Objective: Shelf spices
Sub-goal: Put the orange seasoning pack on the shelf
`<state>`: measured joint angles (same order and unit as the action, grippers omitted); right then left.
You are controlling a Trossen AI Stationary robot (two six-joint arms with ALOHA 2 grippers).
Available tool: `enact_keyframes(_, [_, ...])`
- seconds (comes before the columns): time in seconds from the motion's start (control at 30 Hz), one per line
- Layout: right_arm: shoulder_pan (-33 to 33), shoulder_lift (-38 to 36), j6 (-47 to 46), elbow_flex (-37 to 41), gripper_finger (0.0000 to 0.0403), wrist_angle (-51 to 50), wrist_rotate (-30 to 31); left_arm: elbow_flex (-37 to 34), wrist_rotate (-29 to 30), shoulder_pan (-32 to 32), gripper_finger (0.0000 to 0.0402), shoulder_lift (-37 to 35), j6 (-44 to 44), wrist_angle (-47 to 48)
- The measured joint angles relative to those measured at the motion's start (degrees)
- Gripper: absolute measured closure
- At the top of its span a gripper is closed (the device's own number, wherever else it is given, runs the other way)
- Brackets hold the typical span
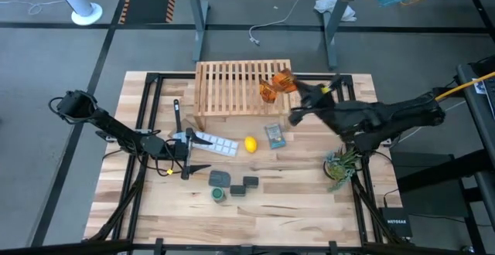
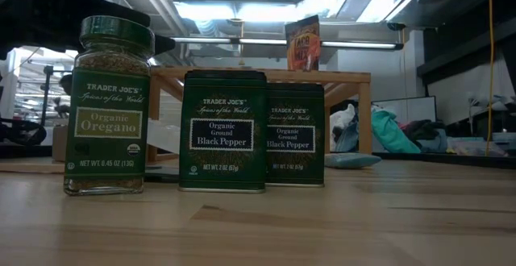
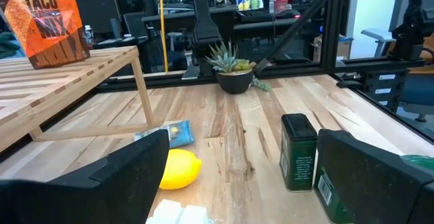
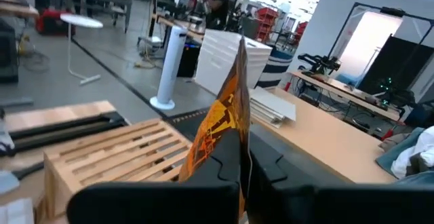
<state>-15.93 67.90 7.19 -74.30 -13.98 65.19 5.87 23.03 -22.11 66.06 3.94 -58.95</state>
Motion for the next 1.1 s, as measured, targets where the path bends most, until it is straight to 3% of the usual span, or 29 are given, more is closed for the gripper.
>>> enact_keyframes(0.17, [1.1, -3.6, 0.1, 0.0, 0.0402, -3.2, -1.2, 0.0, 0.0, 0.0, 0.0034, 0.0, 0.0, 0.0])
enact_keyframes(0.27, [3.4, -4.5, -4.4, 0.0, 0.0402, -8.6, -2.4, 0.0, 0.0, 0.0, 0.0034, 0.0, 0.0, 0.0])
enact_keyframes(0.5, [13.7, -4.1, -14.9, 0.0, 0.0402, -21.3, -13.3, 0.0, 0.0, 0.0, 0.0034, 0.0, 0.8, -0.1])
enact_keyframes(0.77, [21.3, -1.9, -17.5, 0.0, 0.0402, -23.0, -24.5, 0.0, 0.0, 0.0, 0.0034, 0.0, 1.0, -0.1])
enact_keyframes(1.1, [21.6, 1.8, -17.4, 4.4, 0.0402, -22.2, -24.0, 0.0, 0.0, 0.0, 0.0034, 0.0, 1.0, -0.1])
